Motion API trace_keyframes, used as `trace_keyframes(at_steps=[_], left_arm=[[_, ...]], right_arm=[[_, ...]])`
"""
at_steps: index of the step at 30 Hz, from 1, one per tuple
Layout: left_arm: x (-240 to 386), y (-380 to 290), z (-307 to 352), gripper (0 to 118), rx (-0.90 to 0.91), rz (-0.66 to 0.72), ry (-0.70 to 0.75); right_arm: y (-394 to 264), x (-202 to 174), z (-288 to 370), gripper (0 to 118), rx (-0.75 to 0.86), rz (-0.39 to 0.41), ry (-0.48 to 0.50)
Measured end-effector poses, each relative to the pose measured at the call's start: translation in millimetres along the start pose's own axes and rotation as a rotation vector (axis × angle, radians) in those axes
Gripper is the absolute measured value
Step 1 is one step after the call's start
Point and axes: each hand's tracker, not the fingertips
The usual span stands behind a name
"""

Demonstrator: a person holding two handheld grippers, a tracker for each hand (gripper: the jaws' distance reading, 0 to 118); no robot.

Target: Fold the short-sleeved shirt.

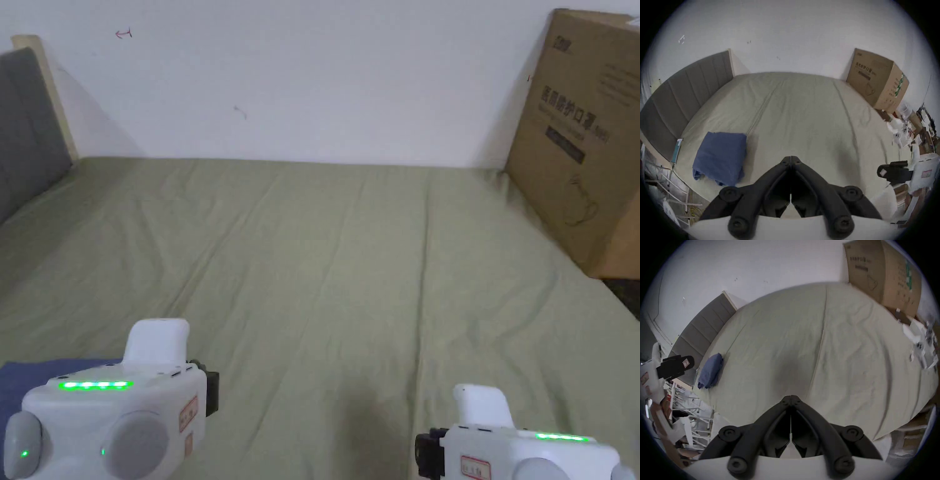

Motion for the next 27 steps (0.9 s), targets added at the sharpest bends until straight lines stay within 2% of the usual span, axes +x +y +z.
trace_keyframes(at_steps=[2,5,6,9,11,13,16,18,23,27], left_arm=[[18,7,15,0,0.066,-0.009,0.018],[40,18,38,0,0.192,-0.103,0.078],[48,21,49,0,0.230,-0.121,0.076],[63,30,75,0,0.334,-0.124,0.078],[75,32,91,0,0.400,-0.126,0.101],[85,34,101,0,0.437,-0.133,0.133],[93,35,113,0,0.490,-0.136,0.049],[100,33,118,0,0.504,-0.144,0.056],[107,30,121,0,0.521,-0.180,0.048],[106,29,121,0,0.527,-0.168,0.063]], right_arm=[[12,-3,17,0,0.084,0.022,-0.022],[30,-7,48,0,0.229,0.016,-0.034],[35,-11,59,0,0.284,0.037,-0.060],[46,-27,93,0,0.452,0.155,-0.221],[50,-38,113,0,0.518,0.190,-0.302],[49,-45,131,0,0.592,0.217,-0.308],[46,-52,147,0,0.687,0.245,-0.354],[44,-54,154,0,0.722,0.259,-0.359],[44,-48,160,0,0.741,0.203,-0.321],[42,-46,158,0,0.740,0.201,-0.342]])
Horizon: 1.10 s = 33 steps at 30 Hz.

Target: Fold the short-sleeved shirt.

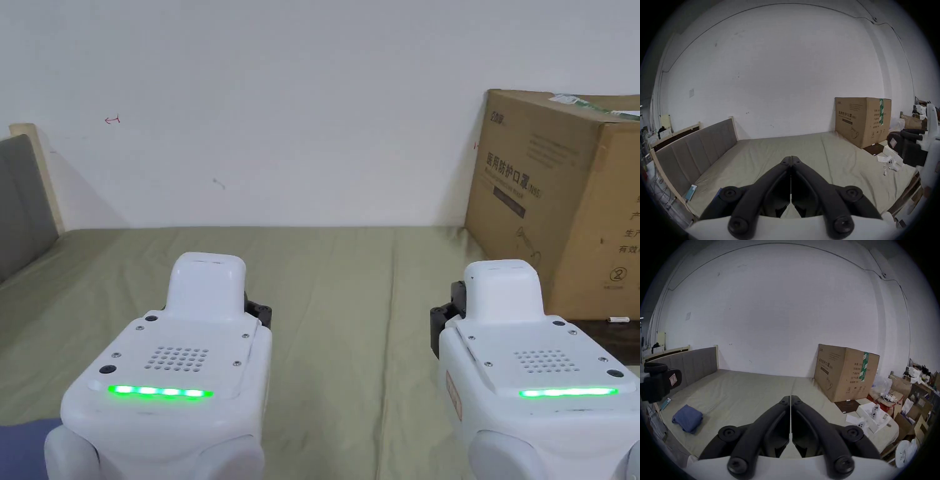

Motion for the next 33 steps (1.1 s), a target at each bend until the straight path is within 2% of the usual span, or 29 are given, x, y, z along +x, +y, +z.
trace_keyframes(at_steps=[3,5,6,7,9,10,12,13,14,16,17,20,23,33], left_arm=[[-2,0,-1,1,-0.011,-0.007,0.003],[-1,-1,-1,9,-0.009,-0.003,0.013],[-1,-1,0,20,-0.007,-0.001,0.013],[-2,-1,0,43,-0.004,0.002,0.017],[-1,-1,0,78,0.001,0.006,0.017],[0,-1,0,87,0.001,0.007,0.014],[-1,-2,-1,90,0.007,0.008,0.004],[-1,-2,-1,100,0.009,0.012,0.004],[0,-1,-1,103,0.004,0.017,0.010],[1,-1,-4,104,-0.021,0.022,0.033],[0,-1,-6,105,-0.031,0.030,0.035],[-7,-2,-8,104,-0.040,0.065,-0.018],[-7,-3,-11,104,-0.036,0.067,-0.027],[-7,1,-11,105,0.014,0.048,0.024]], right_arm=[[0,2,1,5,-0.006,-0.008,0.006],[0,2,1,16,-0.003,-0.019,0.019],[0,1,1,25,0.001,-0.017,0.018],[-1,0,0,40,0.003,-0.012,0.014],[-2,0,0,50,0.008,-0.009,0.011],[-2,0,0,52,0.009,-0.017,0.014],[-2,1,0,53,0.006,-0.030,0.015],[-2,1,-1,60,0.008,-0.031,0.012],[-3,0,-3,69,0.008,-0.024,0.001],[-3,0,-6,95,0.012,-0.009,-0.017],[-3,0,-5,98,0.019,-0.013,-0.020],[0,2,-2,102,0.040,-0.046,0.002],[0,1,-3,103,0.049,-0.047,-0.005],[0,3,-6,108,0.050,-0.059,0.002]])
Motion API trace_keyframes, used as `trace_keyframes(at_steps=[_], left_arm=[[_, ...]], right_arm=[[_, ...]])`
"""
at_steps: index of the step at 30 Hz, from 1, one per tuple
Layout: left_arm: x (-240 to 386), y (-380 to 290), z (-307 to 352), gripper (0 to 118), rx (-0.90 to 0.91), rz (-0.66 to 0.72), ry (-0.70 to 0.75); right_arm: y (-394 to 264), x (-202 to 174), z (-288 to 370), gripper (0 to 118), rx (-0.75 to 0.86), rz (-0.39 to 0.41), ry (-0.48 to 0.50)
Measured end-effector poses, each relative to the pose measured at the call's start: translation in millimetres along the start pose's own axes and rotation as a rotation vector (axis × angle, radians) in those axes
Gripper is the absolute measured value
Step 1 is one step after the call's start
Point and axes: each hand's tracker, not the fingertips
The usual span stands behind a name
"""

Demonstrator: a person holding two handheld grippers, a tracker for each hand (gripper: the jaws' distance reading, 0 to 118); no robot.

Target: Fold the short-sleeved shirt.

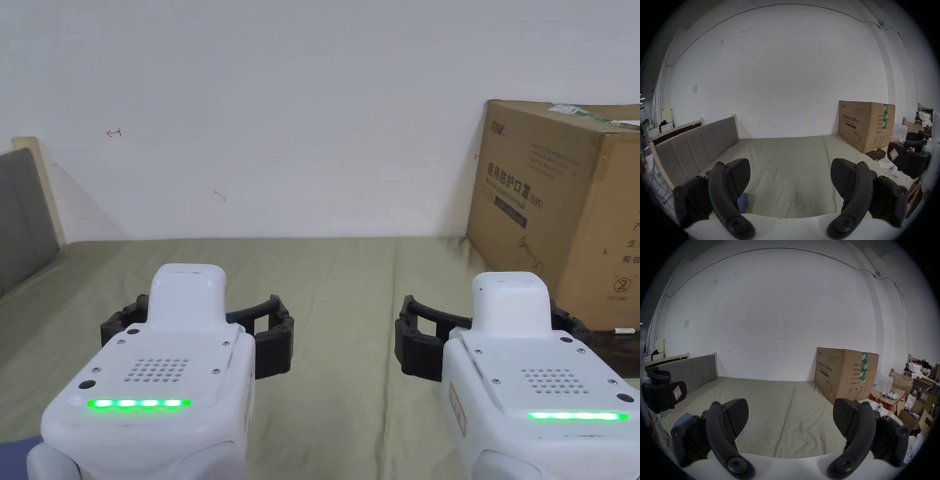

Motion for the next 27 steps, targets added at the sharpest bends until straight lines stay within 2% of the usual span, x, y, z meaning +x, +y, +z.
trace_keyframes(at_steps=[6,11,27], left_arm=[[-0.6,-1.3,-1.7,105,-0.006,0.019,0.001],[1.8,-1.8,-3.1,104,-0.024,0.003,0.035],[2.1,-5.7,-6.9,105,-0.047,0.020,0.006]], right_arm=[[-2.1,1.2,-1.5,112,-0.009,0.001,0.002],[-2.3,2.4,-2.7,112,-0.016,-0.012,0.010],[-5.2,1.1,-6.8,112,-0.032,-0.012,0.019]])
